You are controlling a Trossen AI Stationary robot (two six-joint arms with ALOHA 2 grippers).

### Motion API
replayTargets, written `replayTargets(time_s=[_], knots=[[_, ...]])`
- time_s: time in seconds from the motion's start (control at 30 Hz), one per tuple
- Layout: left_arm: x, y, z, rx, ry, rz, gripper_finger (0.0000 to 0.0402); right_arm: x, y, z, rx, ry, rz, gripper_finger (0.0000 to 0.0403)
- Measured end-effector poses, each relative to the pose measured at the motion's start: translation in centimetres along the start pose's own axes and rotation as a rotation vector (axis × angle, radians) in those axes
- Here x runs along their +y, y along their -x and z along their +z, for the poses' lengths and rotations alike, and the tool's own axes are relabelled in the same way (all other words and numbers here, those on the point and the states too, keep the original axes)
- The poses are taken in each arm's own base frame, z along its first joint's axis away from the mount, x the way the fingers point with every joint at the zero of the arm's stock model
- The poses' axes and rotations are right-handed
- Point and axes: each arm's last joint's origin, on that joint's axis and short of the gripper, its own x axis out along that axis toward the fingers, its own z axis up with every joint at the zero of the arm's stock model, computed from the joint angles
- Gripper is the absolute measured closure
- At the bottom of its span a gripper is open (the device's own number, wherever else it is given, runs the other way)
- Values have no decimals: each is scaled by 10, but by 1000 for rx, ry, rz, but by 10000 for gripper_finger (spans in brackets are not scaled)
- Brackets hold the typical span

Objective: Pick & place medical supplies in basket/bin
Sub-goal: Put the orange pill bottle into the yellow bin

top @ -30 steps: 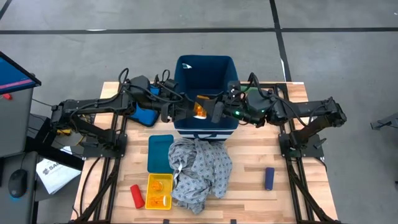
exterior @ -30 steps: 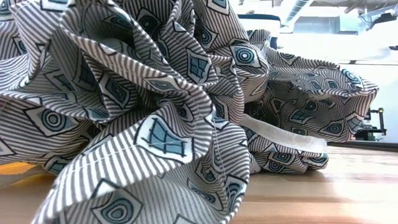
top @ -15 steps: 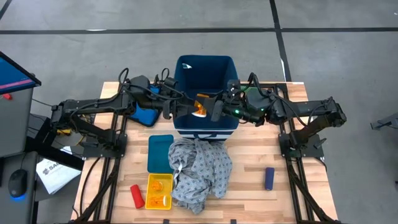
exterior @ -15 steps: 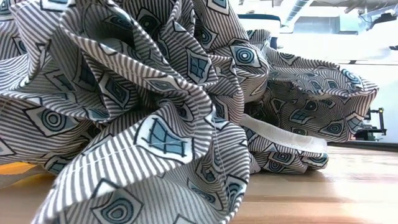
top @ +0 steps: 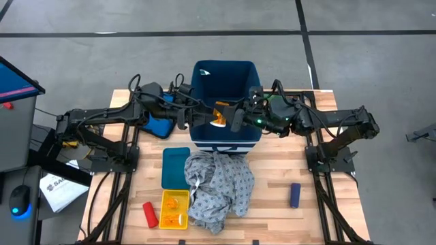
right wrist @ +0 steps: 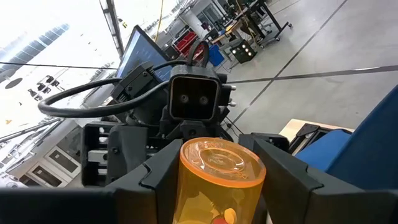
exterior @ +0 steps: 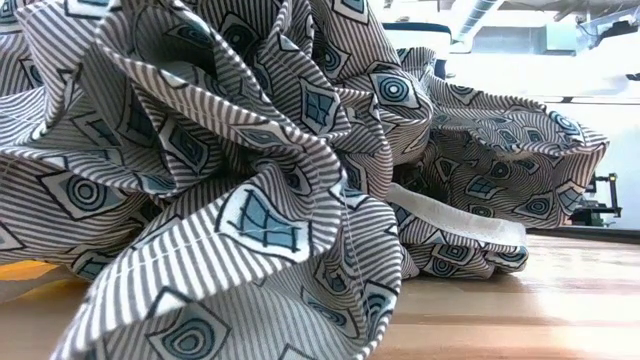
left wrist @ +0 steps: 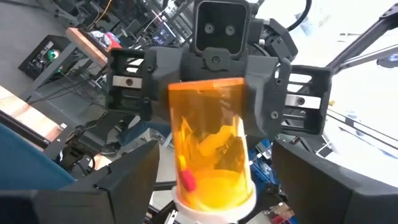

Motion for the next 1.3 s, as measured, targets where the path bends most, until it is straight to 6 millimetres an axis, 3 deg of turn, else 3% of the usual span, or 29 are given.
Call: replayTargets(time_s=[0.43,0.7,1.3], knots=[[0,0,0,-5,-1,-2,101,-4,-4,6,-11,-10,8,226],[1,0,0,5,4,3,101,-4,-22,-11,9,-31,43,226],[0,0,-3,61,3,-26,101,-2,-19,-12,46,-39,76,226]])
